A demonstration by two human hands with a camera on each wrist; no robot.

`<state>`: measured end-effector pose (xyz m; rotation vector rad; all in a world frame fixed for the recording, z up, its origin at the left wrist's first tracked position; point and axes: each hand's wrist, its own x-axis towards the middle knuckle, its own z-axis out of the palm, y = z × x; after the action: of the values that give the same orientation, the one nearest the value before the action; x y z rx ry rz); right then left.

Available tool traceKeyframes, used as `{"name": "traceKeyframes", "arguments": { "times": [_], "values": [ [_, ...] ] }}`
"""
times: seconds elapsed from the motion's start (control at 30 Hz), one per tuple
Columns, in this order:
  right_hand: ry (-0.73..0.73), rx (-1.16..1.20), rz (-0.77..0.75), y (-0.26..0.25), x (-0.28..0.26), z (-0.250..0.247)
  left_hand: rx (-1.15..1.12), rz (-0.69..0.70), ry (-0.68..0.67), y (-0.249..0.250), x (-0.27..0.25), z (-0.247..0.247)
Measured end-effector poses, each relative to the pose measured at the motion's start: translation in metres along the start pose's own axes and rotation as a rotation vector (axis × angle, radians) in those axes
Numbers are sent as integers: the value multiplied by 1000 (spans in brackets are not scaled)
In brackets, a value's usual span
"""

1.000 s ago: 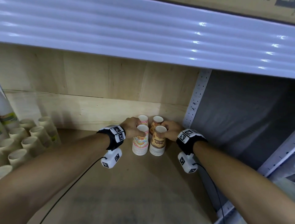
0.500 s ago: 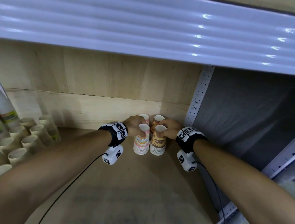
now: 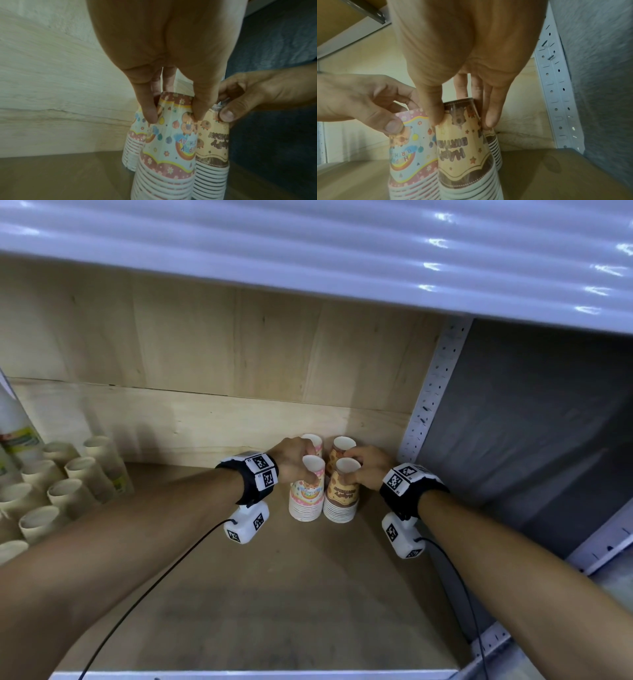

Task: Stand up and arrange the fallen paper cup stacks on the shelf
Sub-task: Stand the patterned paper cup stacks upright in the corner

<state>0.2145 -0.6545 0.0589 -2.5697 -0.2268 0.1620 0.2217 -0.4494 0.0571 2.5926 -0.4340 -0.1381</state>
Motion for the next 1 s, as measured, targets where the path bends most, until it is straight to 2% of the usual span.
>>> {"name": "traceKeyframes", "arguments": {
  "times": [0.3,0.4,0.5,0.67,0.83,1.0],
  "values": [
    [4,2,-5,8,7,7,-38,-21,-18,2,-3,-2],
    [59,59,-4,2,-1,6,-53,-21,-14,4,-7,-9],
    [143,75,17,-11,-9,-1,32,-28,-10,6,-13,-24],
    [279,-15,-9,-44,-14,-15,110,-61,-36,5,-30,-61],
    [266,-49,-74,-87,-14,-17,179,-155,-45,-5,-63,-106],
    [188,-54,-181,-150,-15,4,195,-279,-68,-26,-113,-154]
  ]
}}
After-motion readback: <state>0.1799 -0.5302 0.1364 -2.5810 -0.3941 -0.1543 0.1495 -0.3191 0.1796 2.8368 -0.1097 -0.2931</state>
